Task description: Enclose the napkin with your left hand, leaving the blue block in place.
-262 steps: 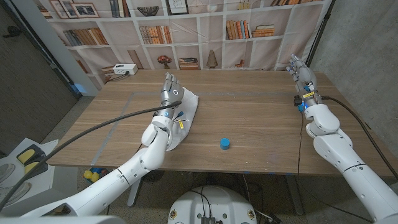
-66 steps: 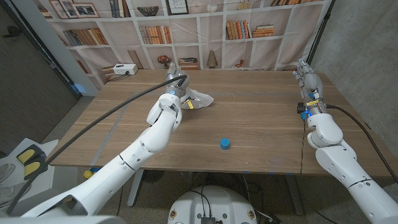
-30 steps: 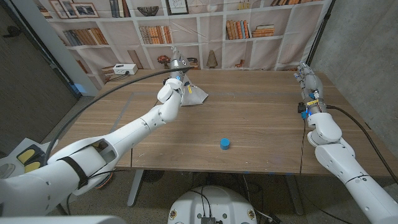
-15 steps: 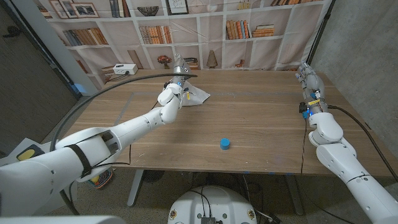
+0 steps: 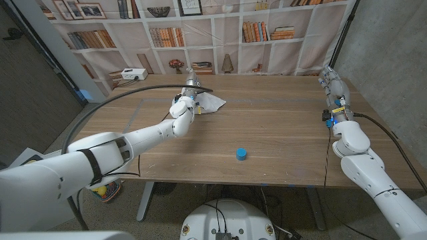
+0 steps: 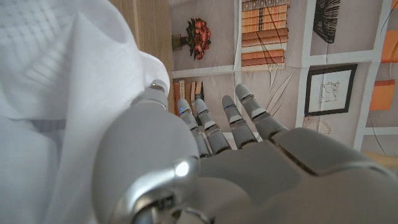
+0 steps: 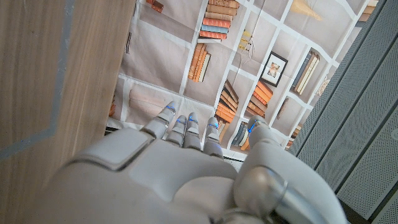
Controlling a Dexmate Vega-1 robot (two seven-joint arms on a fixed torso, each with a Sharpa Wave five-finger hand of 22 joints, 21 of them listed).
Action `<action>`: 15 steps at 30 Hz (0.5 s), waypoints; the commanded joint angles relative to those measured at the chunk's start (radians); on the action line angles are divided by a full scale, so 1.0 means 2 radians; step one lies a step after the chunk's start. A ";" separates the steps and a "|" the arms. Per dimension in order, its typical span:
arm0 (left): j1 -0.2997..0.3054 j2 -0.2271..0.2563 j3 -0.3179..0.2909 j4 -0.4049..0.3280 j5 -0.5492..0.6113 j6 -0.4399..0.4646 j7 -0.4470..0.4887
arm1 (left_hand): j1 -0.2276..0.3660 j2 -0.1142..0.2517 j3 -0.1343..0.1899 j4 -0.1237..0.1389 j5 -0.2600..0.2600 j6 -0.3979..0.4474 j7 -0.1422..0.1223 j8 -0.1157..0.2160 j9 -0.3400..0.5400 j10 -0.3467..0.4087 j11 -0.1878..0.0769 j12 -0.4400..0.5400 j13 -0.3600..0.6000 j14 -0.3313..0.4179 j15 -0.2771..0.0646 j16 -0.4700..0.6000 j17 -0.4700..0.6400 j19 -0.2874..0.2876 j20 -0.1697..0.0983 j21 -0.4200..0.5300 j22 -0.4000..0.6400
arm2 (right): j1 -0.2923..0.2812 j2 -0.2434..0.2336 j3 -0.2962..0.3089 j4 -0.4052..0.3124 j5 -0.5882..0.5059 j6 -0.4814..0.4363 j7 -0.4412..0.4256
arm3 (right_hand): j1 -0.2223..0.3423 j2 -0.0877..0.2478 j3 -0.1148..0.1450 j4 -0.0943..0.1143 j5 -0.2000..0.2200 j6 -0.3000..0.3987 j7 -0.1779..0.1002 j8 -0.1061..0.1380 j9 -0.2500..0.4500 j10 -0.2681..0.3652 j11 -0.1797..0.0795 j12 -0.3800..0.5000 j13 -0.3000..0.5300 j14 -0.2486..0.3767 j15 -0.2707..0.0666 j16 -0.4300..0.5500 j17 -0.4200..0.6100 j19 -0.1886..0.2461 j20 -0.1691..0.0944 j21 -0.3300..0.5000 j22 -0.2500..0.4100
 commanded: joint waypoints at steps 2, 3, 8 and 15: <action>0.010 0.000 0.001 -0.018 -0.019 0.083 0.034 | -0.051 -0.017 -0.039 0.023 0.008 -0.123 0.003 -0.007 0.000 -0.079 0.011 -0.002 -0.022 -0.037 -0.054 -0.002 0.001 -0.011 0.024 -0.014 0.000 | -0.004 -0.001 0.000 -0.008 -0.002 0.000 -0.001 | 0.001 -0.002 0.000 0.003 0.003 0.004 -0.001 0.000 0.002 0.003 -0.002 -0.001 0.001 0.003 0.002 -0.001 0.000 0.003 0.000 -0.001 0.002; 0.011 0.001 0.000 -0.022 -0.018 0.088 0.032 | -0.060 -0.020 -0.045 0.027 0.008 -0.136 0.010 -0.006 0.000 -0.087 0.014 -0.002 -0.024 -0.041 -0.049 -0.002 0.001 -0.012 0.025 -0.016 0.000 | -0.004 -0.001 0.000 -0.008 -0.002 0.001 0.001 | 0.001 -0.003 0.000 0.003 0.003 0.004 -0.001 0.000 0.002 0.003 -0.002 -0.001 0.001 0.003 0.002 -0.001 0.000 0.003 0.000 -0.001 0.002; 0.020 0.017 -0.021 -0.088 -0.019 0.092 -0.036 | -0.131 -0.002 -0.076 0.067 0.009 -0.214 0.044 -0.004 0.000 -0.142 0.035 -0.001 -0.036 -0.088 -0.014 -0.007 0.002 -0.022 0.025 -0.027 0.001 | -0.009 -0.001 0.001 -0.011 -0.002 0.003 0.001 | 0.001 -0.003 0.000 0.002 0.003 0.005 -0.001 0.000 0.002 0.003 -0.001 -0.001 0.001 0.003 0.002 -0.002 0.000 0.003 0.000 -0.001 0.002; 0.054 0.026 -0.068 -0.142 -0.011 0.125 -0.052 | -0.192 0.084 -0.067 0.082 0.006 -0.249 0.054 0.002 -0.001 -0.170 0.054 0.006 -0.045 -0.119 0.013 -0.002 -0.001 -0.041 0.034 -0.040 0.003 | -0.012 -0.001 0.003 -0.015 0.004 0.006 0.006 | -0.003 -0.003 -0.001 0.005 0.003 0.010 0.000 0.002 0.002 0.004 0.001 -0.001 0.001 0.002 0.002 -0.001 0.001 0.003 0.000 -0.001 0.003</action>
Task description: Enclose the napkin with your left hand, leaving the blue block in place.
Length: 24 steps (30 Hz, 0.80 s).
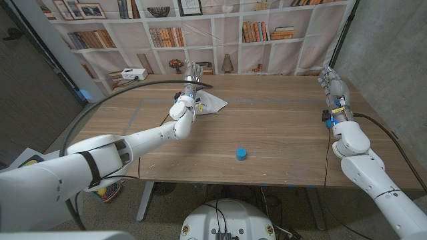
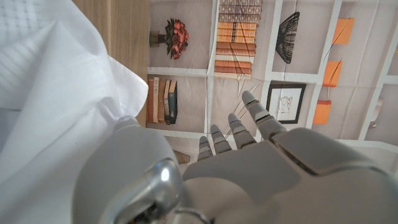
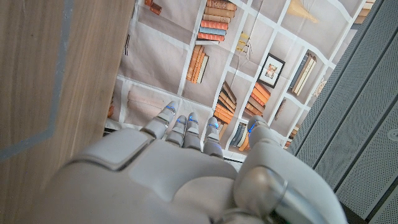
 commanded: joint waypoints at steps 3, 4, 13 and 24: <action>0.058 0.023 -0.076 -0.126 0.006 0.060 -0.047 | -0.035 0.066 0.022 0.007 -0.006 0.001 0.004 0.010 -0.001 -0.001 0.006 0.010 -0.004 0.000 0.008 0.007 -0.001 -0.009 0.023 -0.007 0.003 | -0.007 -0.001 0.003 -0.008 0.010 0.005 0.010 | -0.005 -0.004 0.000 0.004 0.002 0.010 0.001 0.003 0.002 0.005 0.001 0.000 0.001 0.002 0.002 -0.001 0.001 0.003 0.000 -0.001 0.003; 0.066 0.026 -0.085 -0.142 0.004 0.062 -0.045 | -0.038 0.067 0.024 0.007 -0.007 0.002 0.004 0.010 -0.001 -0.001 0.008 0.010 -0.004 0.000 0.009 0.008 -0.001 -0.010 0.027 -0.007 0.004 | -0.007 -0.002 0.004 -0.008 0.012 0.004 0.011 | -0.005 -0.004 -0.001 0.005 0.002 0.010 0.001 0.003 0.002 0.005 0.000 0.000 0.001 0.002 0.002 -0.001 0.001 0.003 0.000 -0.001 0.003; 0.140 0.033 -0.174 -0.278 -0.053 0.057 -0.017 | -0.088 0.062 0.033 0.012 -0.019 0.008 -0.007 0.009 -0.001 0.001 0.021 0.012 -0.007 0.001 0.026 0.009 0.000 -0.022 0.043 -0.011 0.007 | -0.001 -0.005 0.002 -0.007 0.017 0.000 0.021 | -0.008 -0.005 -0.002 0.006 0.002 0.010 0.002 0.002 0.002 0.005 0.000 0.000 0.001 0.002 0.002 -0.001 0.002 0.003 0.000 -0.001 0.003; 0.253 0.024 -0.309 -0.433 -0.298 -0.007 0.143 | -0.150 0.045 0.016 0.008 -0.036 -0.020 -0.019 0.002 -0.002 -0.008 0.034 0.010 -0.011 0.003 0.045 0.009 -0.002 -0.032 0.055 -0.016 0.008 | 0.005 -0.005 -0.002 -0.007 0.029 -0.007 0.035 | -0.009 -0.008 -0.002 0.006 0.003 0.008 0.001 0.001 0.002 0.004 0.000 -0.001 0.001 0.003 0.003 -0.002 0.001 0.002 0.002 -0.001 0.003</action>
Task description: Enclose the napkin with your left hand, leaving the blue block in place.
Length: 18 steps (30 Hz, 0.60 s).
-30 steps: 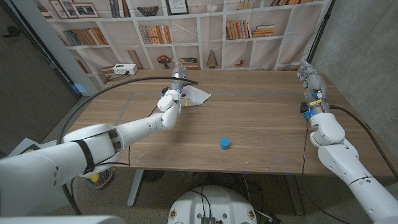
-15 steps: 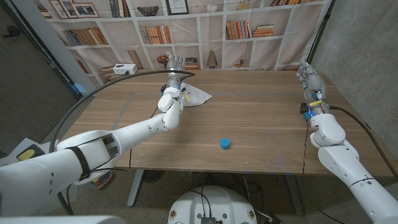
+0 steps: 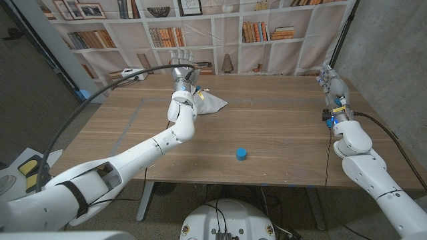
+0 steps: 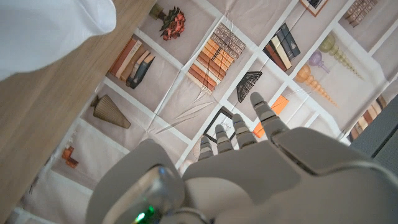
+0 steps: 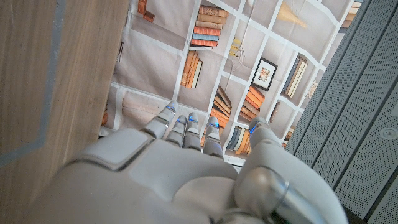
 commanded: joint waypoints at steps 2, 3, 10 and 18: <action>0.124 -0.003 -0.152 -0.175 -0.262 -0.075 0.153 | -0.023 -0.005 -0.009 0.000 -0.006 -0.015 -0.007 -0.002 0.000 -0.007 0.003 -0.003 -0.001 -0.001 0.013 0.002 0.000 -0.005 0.012 -0.004 0.002 | 0.006 0.000 -0.005 -0.001 0.013 -0.010 0.014 | -0.001 0.000 0.001 0.002 0.003 0.002 0.001 0.001 0.002 0.004 0.000 -0.001 0.001 0.003 0.003 -0.002 0.001 0.002 0.002 -0.001 0.003; 0.131 -0.001 -0.161 -0.183 -0.285 -0.086 0.158 | -0.026 -0.006 -0.011 0.000 -0.007 -0.016 -0.008 -0.002 0.000 -0.008 0.004 -0.003 -0.002 -0.003 0.016 0.001 0.000 -0.005 0.013 -0.004 0.002 | 0.007 0.000 -0.006 -0.002 0.013 -0.011 0.013 | -0.001 0.000 0.001 0.002 0.003 0.002 0.001 0.000 0.002 0.004 0.000 -0.001 0.001 0.003 0.003 -0.002 0.001 0.002 0.002 -0.001 0.003; 0.176 0.004 -0.231 -0.224 -0.447 -0.162 0.178 | -0.062 -0.018 -0.027 -0.004 -0.012 -0.037 -0.017 -0.002 -0.001 -0.030 0.003 -0.009 -0.005 -0.028 0.035 -0.006 -0.003 -0.031 0.027 -0.018 0.000 | 0.005 0.001 -0.009 -0.011 0.012 -0.019 0.009 | -0.002 0.000 0.001 0.003 0.003 0.001 0.001 0.000 0.002 0.004 0.000 -0.001 0.001 0.002 0.004 -0.002 0.001 0.002 0.002 -0.001 0.003; 0.206 0.013 -0.301 -0.240 -0.628 -0.234 0.140 | -0.094 -0.031 -0.047 -0.009 -0.011 -0.061 -0.020 -0.002 -0.003 -0.068 0.010 -0.014 -0.009 -0.073 0.051 -0.010 -0.007 -0.078 0.032 -0.045 -0.004 | -0.003 0.006 -0.014 -0.026 0.009 -0.024 -0.002 | -0.005 -0.001 0.000 0.004 0.003 0.001 0.001 0.000 0.002 0.003 0.001 -0.001 0.001 0.001 0.004 -0.002 0.001 0.002 0.003 -0.001 0.003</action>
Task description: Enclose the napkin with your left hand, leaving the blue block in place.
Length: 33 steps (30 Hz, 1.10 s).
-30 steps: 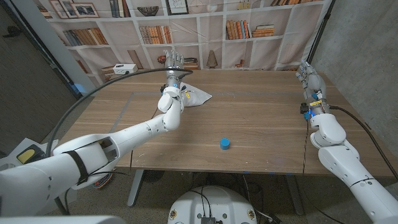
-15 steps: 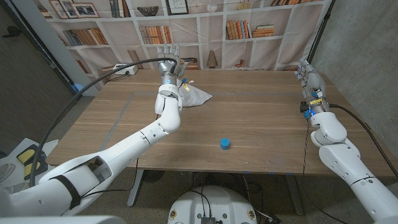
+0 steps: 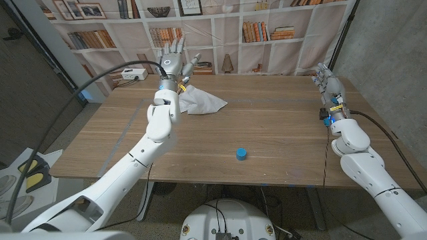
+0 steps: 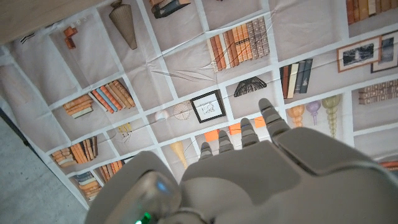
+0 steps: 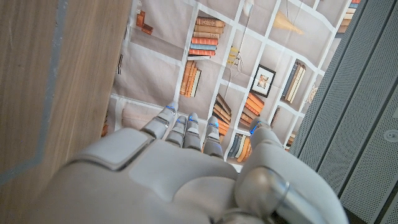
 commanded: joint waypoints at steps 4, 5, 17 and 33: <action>0.065 0.020 -0.134 -0.033 -0.431 -0.145 -0.037 | -0.020 -0.004 -0.013 0.000 0.001 -0.048 -0.004 -0.002 0.000 -0.031 0.002 -0.003 -0.001 -0.037 0.007 -0.002 0.000 -0.038 0.002 -0.021 0.000 | -0.014 0.004 -0.010 -0.031 -0.007 -0.022 -0.021 | -0.006 -0.001 -0.001 0.005 0.003 0.000 0.001 0.000 0.002 0.003 0.001 -0.001 0.001 -0.001 0.002 0.000 0.002 0.001 0.003 -0.001 0.003; 0.065 0.022 -0.140 -0.028 -0.451 -0.154 -0.044 | -0.021 -0.004 -0.014 0.000 0.002 -0.050 -0.004 -0.002 0.000 -0.033 0.004 -0.003 -0.001 -0.039 0.007 -0.002 0.000 -0.040 0.002 -0.022 0.000 | -0.015 0.001 -0.011 -0.035 -0.008 -0.028 -0.023 | -0.007 -0.001 -0.002 0.006 0.003 0.000 0.001 0.000 0.002 0.003 0.001 -0.001 0.001 -0.001 0.002 0.000 0.002 0.001 0.003 -0.002 0.003; 0.044 0.041 -0.163 0.064 -0.641 -0.252 -0.132 | -0.032 -0.006 -0.023 -0.002 0.009 -0.064 -0.006 -0.001 -0.001 -0.054 0.009 -0.002 -0.002 -0.068 0.009 -0.001 0.000 -0.078 0.001 -0.038 0.001 | -0.022 -0.004 -0.010 -0.062 0.013 -0.065 -0.023 | -0.014 -0.006 -0.007 0.009 0.003 -0.002 0.001 -0.001 0.002 0.001 0.001 -0.002 0.001 -0.002 0.003 0.000 0.003 0.000 0.003 -0.002 0.003; -0.006 0.060 -0.140 0.157 -0.773 -0.318 -0.256 | -0.037 -0.006 -0.027 -0.002 0.015 -0.058 -0.007 0.004 -0.001 -0.056 0.015 0.001 -0.001 -0.076 0.008 0.001 0.000 -0.092 0.001 -0.043 0.003 | -0.049 0.007 -0.017 -0.097 0.001 -0.086 -0.063 | -0.026 -0.011 -0.013 0.015 0.004 -0.004 0.002 -0.001 0.002 0.000 0.002 -0.002 0.001 -0.003 0.005 0.000 0.003 -0.002 0.004 -0.002 0.003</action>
